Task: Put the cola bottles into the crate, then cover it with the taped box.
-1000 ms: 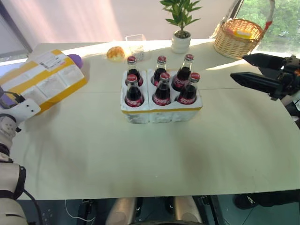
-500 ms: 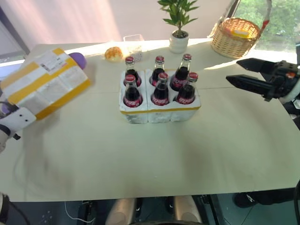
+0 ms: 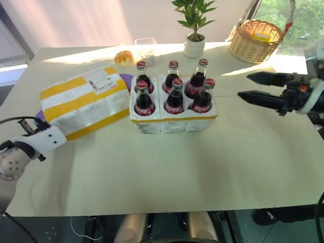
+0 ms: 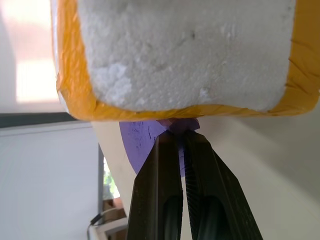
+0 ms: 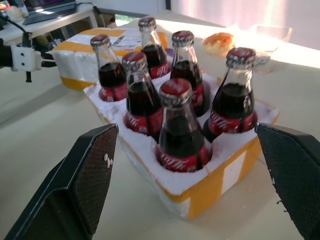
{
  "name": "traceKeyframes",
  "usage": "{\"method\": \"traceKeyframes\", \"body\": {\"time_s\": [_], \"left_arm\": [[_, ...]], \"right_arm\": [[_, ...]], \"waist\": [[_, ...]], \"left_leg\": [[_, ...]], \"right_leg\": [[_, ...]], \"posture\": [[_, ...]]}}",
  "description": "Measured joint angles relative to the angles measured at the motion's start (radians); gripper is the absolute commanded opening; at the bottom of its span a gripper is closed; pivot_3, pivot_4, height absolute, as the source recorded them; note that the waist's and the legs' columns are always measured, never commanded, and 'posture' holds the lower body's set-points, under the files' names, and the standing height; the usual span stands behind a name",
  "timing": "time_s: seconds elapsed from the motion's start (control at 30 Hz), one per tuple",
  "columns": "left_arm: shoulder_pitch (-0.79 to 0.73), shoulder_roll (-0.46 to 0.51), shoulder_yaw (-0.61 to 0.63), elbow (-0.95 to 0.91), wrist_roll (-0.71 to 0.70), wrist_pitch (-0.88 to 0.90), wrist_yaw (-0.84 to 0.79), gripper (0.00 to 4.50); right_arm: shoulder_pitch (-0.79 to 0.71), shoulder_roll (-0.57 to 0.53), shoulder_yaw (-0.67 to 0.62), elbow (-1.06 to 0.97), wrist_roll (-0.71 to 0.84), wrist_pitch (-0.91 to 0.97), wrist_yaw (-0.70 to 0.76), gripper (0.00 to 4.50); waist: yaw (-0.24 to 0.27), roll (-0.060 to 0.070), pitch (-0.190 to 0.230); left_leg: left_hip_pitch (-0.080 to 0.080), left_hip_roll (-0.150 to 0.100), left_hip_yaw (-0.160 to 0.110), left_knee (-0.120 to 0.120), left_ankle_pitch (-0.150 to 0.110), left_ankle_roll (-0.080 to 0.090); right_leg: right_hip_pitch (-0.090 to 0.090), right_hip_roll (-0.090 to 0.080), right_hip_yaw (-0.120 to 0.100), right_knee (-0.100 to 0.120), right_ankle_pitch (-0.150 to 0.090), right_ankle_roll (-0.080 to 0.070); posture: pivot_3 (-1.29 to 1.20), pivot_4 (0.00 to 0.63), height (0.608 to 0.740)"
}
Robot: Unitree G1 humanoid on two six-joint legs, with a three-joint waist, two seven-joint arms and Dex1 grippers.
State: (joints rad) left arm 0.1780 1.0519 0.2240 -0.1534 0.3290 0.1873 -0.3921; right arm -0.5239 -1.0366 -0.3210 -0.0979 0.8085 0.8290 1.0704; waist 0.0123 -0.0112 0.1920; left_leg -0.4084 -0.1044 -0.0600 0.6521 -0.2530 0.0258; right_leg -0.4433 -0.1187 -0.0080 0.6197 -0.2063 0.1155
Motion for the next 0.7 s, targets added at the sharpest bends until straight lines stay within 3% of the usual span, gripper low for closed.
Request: {"method": "traceKeyframes", "body": {"time_s": [0.13, 0.23, 0.37, 0.7], "left_arm": [[0.001, -0.001, -0.007, -0.008, 0.055, 0.028, -0.004, 0.05], [-0.014, -0.012, -0.011, 0.007, 0.077, 0.039, -0.001, 1.00], [-0.017, -0.027, -0.011, 0.018, 0.096, 0.046, 0.001, 2.97], [-0.045, -0.044, -0.017, 0.117, 0.151, 0.022, 0.058, 2.97]], "right_arm": [[0.028, -0.005, -0.005, -0.043, 0.002, 0.002, 0.011, 4.50], [0.038, -0.005, -0.006, -0.056, 0.013, 0.021, 0.011, 4.50], [0.046, -0.005, -0.016, -0.074, 0.015, 0.017, 0.000, 4.50], [0.048, -0.005, -0.046, -0.076, 0.018, 0.018, -0.034, 4.50]], "waist": [[0.000, 0.000, 0.000], [0.000, 0.000, 0.000], [0.000, 0.000, 0.000], [0.001, 0.000, 0.000]], "left_leg": [[0.000, 0.000, 0.000, 0.000, 0.000, 0.000], [0.000, 0.000, 0.000, 0.000, 0.000, 0.000], [0.000, 0.000, 0.000, 0.000, 0.000, 0.000], [0.000, 0.000, 0.000, 0.000, 0.000, 0.000]], "right_leg": [[0.000, 0.000, 0.000, 0.000, 0.000, 0.000], [0.000, 0.000, 0.000, 0.000, 0.000, 0.000], [0.000, 0.000, 0.000, -0.001, 0.000, 0.000], [0.000, 0.000, 0.000, -0.001, 0.000, 0.000]], "posture": [[0.00, 0.150, 0.740], [0.00, 0.150, 0.740], [0.00, 0.150, 0.740], [0.00, 0.150, 0.740]]}}
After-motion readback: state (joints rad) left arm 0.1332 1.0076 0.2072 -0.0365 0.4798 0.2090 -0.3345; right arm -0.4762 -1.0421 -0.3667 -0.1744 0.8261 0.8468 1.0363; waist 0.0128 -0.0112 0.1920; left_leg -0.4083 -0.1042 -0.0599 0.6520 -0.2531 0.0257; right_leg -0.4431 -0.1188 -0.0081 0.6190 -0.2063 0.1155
